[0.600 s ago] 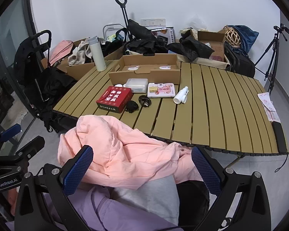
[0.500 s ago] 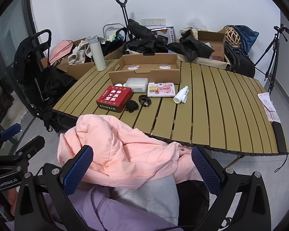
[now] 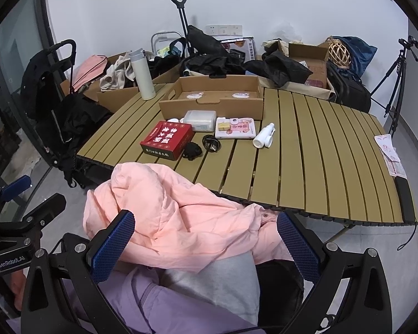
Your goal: Organize objects
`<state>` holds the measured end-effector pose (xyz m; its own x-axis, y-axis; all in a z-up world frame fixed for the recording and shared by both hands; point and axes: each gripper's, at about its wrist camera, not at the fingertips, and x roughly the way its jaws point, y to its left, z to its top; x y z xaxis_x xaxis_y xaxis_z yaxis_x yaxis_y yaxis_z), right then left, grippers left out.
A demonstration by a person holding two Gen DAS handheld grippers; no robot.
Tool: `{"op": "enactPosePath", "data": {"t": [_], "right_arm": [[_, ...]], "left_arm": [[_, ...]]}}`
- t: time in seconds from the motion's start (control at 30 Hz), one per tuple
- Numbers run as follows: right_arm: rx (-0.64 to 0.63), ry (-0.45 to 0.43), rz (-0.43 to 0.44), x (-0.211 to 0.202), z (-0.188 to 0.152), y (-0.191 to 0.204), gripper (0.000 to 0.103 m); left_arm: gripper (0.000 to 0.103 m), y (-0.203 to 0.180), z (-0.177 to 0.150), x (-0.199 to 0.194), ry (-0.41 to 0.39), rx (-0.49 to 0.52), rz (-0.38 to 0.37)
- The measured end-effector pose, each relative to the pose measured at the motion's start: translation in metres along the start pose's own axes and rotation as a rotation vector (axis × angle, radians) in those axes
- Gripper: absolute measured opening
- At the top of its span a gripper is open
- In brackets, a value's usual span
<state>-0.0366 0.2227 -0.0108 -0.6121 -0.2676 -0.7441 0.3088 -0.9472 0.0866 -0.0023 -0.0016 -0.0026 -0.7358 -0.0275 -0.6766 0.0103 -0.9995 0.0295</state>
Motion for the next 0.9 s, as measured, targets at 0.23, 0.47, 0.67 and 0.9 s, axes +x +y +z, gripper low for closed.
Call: {"op": "enactPosePath", "data": {"t": [0.23, 0.47, 0.67, 0.9], "right_arm": [[0.000, 0.000, 0.001, 0.000, 0.000, 0.000, 0.103], [0.005, 0.000, 0.001, 0.000, -0.002, -0.001, 0.103], [0.047, -0.030, 0.018, 0.001, -0.002, -0.011, 0.103], [0.058, 0.023, -0.013, 0.045, -0.002, -0.028, 0.103]], "left_arm": [[0.103, 0.001, -0.001, 0.001, 0.003, -0.010, 0.009], [0.103, 0.000, -0.002, 0.002, 0.008, -0.011, 0.010], [0.103, 0.002, -0.003, 0.012, 0.030, -0.028, 0.020], [0.103, 0.011, 0.004, 0.059, 0.106, -0.062, 0.016]]}}
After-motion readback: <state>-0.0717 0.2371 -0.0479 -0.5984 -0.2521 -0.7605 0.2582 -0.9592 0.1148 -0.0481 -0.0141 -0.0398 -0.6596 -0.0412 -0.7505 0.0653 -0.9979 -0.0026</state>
